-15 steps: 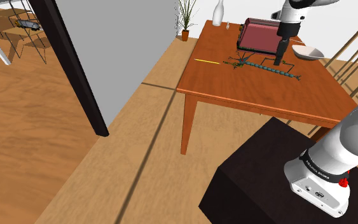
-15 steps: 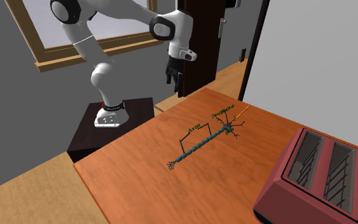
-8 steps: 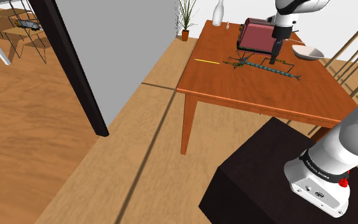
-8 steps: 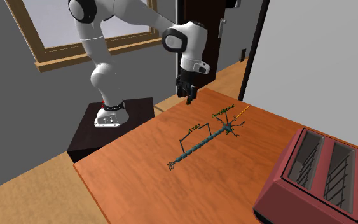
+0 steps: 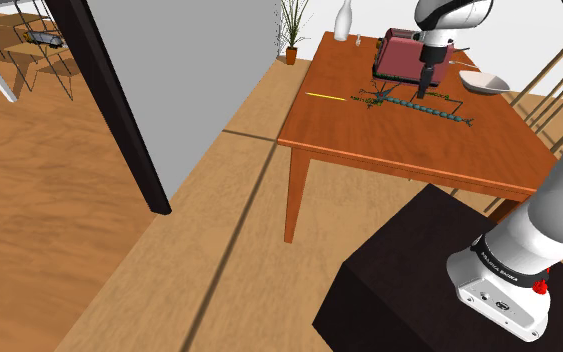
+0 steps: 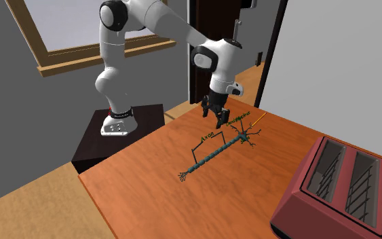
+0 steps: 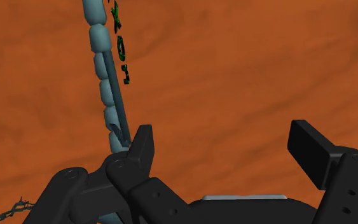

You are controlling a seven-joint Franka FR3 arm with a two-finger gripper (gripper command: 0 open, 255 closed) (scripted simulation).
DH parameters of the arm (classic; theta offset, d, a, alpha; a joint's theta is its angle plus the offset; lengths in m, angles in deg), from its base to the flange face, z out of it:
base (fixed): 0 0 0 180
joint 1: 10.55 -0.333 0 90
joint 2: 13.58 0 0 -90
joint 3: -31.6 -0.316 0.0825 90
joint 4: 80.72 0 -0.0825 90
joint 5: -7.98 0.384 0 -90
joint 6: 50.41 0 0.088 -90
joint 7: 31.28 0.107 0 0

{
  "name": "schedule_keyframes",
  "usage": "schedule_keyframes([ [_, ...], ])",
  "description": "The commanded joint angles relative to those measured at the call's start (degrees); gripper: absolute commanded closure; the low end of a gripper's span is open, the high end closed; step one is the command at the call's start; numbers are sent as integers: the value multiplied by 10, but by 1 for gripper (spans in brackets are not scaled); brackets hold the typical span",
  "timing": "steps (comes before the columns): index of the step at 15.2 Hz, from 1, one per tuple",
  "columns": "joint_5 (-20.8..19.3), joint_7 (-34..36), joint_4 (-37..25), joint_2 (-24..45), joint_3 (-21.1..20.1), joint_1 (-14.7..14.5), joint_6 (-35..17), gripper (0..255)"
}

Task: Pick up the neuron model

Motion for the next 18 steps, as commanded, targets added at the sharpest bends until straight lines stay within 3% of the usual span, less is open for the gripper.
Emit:
schedule_keyframes([
  [1,24,-31,-48,49,-3,17,2,0],
  [7,81,-98,-218,193,-26,83,34,0],
  [16,90,-101,-195,217,-33,86,-12,0],
  [17,90,-102,-194,216,-33,85,-12,255],
  [18,90,-102,-193,216,-33,85,-12,255],
])
